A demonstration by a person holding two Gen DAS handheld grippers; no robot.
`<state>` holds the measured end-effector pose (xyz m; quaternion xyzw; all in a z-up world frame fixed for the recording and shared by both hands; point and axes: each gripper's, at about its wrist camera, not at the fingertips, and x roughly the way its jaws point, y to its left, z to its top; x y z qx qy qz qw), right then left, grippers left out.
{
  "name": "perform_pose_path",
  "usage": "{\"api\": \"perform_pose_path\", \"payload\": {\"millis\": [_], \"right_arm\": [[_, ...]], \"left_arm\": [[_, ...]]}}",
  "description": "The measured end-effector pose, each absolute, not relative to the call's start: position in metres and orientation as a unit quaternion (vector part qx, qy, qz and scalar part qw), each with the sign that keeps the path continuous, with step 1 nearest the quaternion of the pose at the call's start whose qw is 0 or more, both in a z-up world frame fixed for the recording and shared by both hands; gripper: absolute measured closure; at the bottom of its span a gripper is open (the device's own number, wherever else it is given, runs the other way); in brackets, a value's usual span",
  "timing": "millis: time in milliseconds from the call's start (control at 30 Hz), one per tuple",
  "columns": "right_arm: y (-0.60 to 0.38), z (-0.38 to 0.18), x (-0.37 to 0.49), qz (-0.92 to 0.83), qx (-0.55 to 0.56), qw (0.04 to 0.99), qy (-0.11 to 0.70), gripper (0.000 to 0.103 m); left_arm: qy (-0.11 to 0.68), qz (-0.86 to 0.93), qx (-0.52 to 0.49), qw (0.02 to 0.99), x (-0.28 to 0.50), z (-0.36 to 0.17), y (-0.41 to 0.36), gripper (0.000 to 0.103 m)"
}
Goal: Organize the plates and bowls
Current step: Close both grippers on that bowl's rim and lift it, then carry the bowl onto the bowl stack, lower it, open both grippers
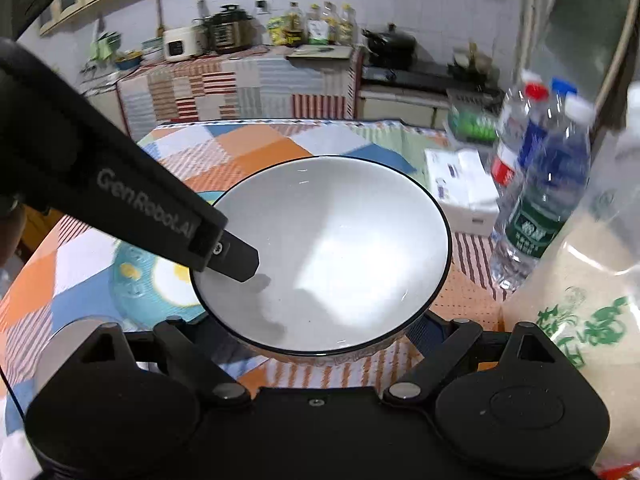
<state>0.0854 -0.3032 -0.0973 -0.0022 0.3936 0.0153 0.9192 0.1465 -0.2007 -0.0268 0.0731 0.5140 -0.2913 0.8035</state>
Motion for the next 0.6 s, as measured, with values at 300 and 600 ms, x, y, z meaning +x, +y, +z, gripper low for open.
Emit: {"api": "perform_pose_path", "payload": {"millis": [300, 600], "right_arm": [[-0.25, -0.063, 0.04, 0.048, -0.07, 0.916, 0.392, 0.009], [-0.213, -0.056, 0.01, 0.085, -0.097, 0.909, 0.396, 0.009]], "left_arm": [[0.515, -0.299, 0.055, 0.802, 0.097, -0.002, -0.136, 0.09], [0.521, -0.283, 0.049, 0.803, 0.062, -0.001, -0.099, 0.09]]}}
